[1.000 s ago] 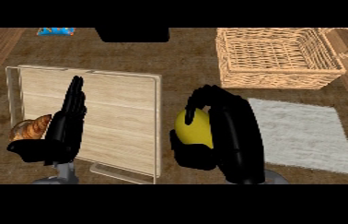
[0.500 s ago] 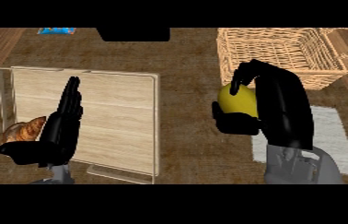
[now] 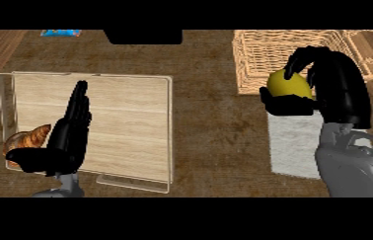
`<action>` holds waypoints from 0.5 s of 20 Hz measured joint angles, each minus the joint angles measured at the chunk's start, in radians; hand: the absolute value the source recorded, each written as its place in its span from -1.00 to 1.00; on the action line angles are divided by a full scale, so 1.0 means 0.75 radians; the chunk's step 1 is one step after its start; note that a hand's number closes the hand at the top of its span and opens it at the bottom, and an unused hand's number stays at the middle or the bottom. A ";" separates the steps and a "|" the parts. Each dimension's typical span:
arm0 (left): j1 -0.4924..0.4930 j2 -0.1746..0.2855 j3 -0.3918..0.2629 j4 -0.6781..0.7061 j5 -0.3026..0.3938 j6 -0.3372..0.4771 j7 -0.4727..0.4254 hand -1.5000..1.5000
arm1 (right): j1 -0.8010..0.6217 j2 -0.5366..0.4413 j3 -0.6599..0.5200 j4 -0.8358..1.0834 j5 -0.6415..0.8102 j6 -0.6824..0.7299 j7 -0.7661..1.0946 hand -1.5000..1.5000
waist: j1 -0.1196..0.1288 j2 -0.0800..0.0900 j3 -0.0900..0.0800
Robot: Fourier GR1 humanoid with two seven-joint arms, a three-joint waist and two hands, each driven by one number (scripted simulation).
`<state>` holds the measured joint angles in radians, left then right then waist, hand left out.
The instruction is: Pick the lemon from the placemat and place it in the basket
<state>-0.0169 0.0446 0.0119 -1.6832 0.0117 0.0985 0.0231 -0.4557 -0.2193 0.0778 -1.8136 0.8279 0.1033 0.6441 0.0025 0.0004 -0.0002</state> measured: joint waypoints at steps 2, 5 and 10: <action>0.010 -0.009 -0.016 -0.015 -0.011 0.004 0.003 0.00 | -0.005 -0.026 -0.051 0.070 -0.014 -0.021 -0.076 1.00 | 0.001 0.000 0.000; -0.006 0.009 0.004 -0.025 0.009 -0.012 0.031 0.00 | -0.041 -0.056 -0.102 0.194 -0.013 -0.041 -0.157 1.00 | 0.003 0.000 0.000; 0.021 0.007 0.010 -0.008 0.017 -0.028 -0.013 0.00 | -0.041 -0.098 -0.157 0.370 -0.012 -0.075 -0.299 1.00 | 0.004 0.001 0.000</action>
<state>-0.0010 0.0496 0.0196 -1.6894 0.0246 0.0771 0.0137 -0.4866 -0.2926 -0.0399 -1.5358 0.8189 0.0468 0.4195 0.0057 0.0012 -0.0004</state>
